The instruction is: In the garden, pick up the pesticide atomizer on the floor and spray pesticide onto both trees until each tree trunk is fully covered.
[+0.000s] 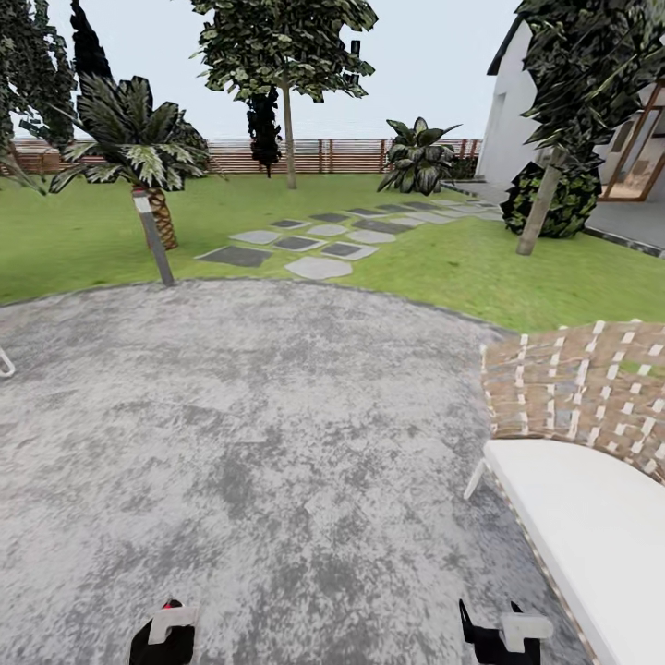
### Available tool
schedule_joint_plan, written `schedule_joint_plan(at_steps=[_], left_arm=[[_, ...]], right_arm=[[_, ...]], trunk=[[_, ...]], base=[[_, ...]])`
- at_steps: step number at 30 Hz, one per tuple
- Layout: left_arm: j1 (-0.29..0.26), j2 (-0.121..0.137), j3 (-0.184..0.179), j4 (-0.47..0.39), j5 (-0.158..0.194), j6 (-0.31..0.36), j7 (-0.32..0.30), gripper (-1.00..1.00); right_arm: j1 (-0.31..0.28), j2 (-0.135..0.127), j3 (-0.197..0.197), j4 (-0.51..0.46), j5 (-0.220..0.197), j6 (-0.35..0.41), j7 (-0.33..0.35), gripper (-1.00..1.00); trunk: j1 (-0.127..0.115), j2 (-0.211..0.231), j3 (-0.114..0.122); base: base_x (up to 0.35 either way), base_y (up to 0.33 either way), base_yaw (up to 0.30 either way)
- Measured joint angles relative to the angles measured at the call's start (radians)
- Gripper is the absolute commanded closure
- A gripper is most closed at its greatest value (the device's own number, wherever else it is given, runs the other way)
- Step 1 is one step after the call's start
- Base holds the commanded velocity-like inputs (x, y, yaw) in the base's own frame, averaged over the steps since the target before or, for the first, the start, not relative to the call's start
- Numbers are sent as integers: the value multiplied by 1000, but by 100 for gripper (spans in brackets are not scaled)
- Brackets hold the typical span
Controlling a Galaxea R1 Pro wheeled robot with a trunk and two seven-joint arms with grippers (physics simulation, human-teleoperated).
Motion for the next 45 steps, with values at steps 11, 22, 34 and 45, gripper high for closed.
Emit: schedule_joint_plan(at_steps=[11,22,34,45], left_arm=[[0,0,0,0,0,0,0,100],[0,0,0,0,0,0,0,100],[0,0,0,0,0,0,0,100],[0,0,0,-1,0,0,0,100]], right_arm=[[0,0,0,0,0,0,0,-100],[0,0,0,0,0,0,0,-100],[0,0,0,0,0,0,0,-100],[0,0,0,0,0,0,0,-100]], trunk=[[0,0,0],[0,0,0],[0,0,0],[0,0,0]], base=[[338,0,0],[338,0,49],[338,0,50],[338,24,0]])
